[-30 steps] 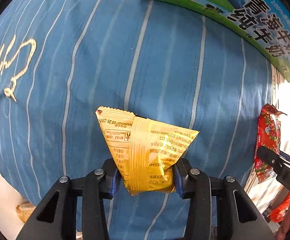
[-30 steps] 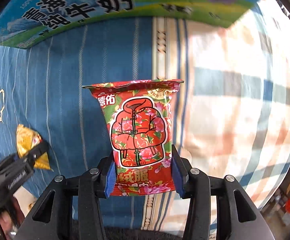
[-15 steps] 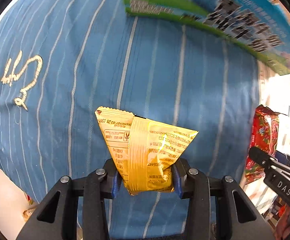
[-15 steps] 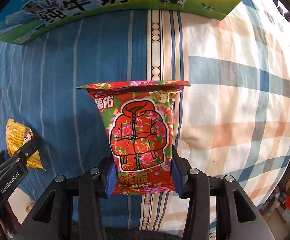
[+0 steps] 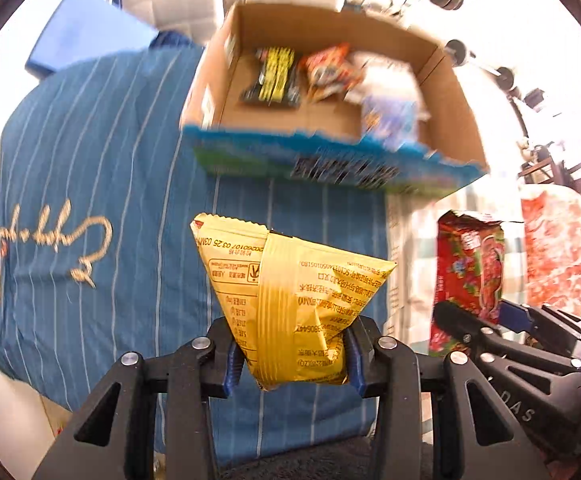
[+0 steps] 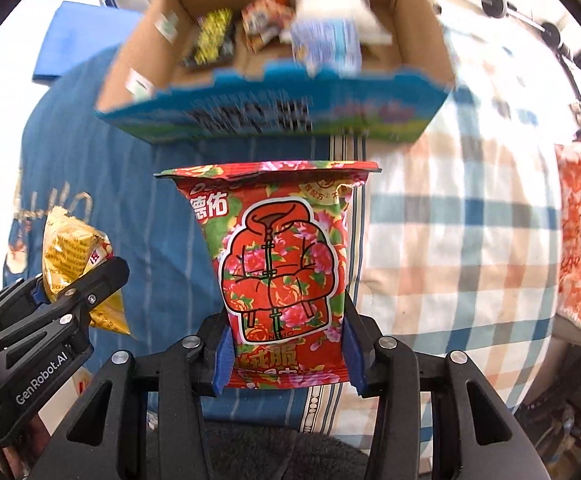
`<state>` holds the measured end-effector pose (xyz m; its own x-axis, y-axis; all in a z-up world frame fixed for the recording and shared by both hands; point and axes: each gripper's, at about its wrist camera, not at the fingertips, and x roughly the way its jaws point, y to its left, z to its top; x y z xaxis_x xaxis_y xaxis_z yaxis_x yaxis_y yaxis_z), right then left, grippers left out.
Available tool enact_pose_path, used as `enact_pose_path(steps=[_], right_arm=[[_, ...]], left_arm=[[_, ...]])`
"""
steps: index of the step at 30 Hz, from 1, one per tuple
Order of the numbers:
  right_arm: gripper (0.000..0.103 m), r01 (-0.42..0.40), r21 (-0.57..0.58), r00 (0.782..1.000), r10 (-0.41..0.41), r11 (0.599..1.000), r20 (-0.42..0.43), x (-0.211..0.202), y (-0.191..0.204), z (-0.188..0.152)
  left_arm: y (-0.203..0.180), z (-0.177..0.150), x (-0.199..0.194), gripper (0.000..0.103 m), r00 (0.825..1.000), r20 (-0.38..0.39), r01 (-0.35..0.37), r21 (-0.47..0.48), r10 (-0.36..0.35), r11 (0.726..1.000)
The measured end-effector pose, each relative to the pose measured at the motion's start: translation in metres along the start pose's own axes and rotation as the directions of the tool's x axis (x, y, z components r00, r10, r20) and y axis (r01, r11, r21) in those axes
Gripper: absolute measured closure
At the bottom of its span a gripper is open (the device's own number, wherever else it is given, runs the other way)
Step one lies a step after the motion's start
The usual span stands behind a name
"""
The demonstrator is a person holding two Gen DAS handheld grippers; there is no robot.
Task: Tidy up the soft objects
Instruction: 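Carry both packs into the box and lower them into the gap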
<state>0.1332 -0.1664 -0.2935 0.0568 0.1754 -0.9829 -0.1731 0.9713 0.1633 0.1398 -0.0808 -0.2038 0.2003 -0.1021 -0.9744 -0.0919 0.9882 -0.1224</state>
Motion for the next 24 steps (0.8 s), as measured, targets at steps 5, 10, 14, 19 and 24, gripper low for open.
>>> enact_pose_path(steps=[5, 10, 14, 19, 24], right_arm=[[0.056, -0.031, -0.008, 0.997, 0.032, 0.999, 0.07, -0.051, -0.01, 0.007], [0.056, -0.054, -0.023, 0.991, 0.056, 0.998, 0.119, -0.078, -0.01, 0.017], [0.056, -0.067, -0.031, 0.988, 0.071, 0.997, 0.14, -0.094, -0.006, 0.027], [0.056, -0.097, -0.025, 0.983, 0.1, 0.995, 0.154, -0.101, -0.006, 0.048], [0.056, -0.12, -0.013, 0.978, 0.121, 0.993, 0.172, -0.097, -0.006, 0.085]], left_arm=[[0.011, 0.0, -0.048, 0.065, 0.998, 0.059, 0.029, 0.014, -0.03, 0.999], [0.018, 0.01, -0.061, 0.065, 0.994, 0.099, 0.033, 0.031, -0.036, 0.999], [0.02, 0.025, -0.067, 0.065, 0.992, 0.118, 0.036, 0.034, -0.04, 0.999], [0.026, 0.052, -0.066, 0.065, 0.992, 0.119, 0.04, 0.044, -0.045, 0.998], [0.039, 0.094, -0.055, 0.065, 0.994, 0.097, 0.038, 0.034, -0.041, 0.999]])
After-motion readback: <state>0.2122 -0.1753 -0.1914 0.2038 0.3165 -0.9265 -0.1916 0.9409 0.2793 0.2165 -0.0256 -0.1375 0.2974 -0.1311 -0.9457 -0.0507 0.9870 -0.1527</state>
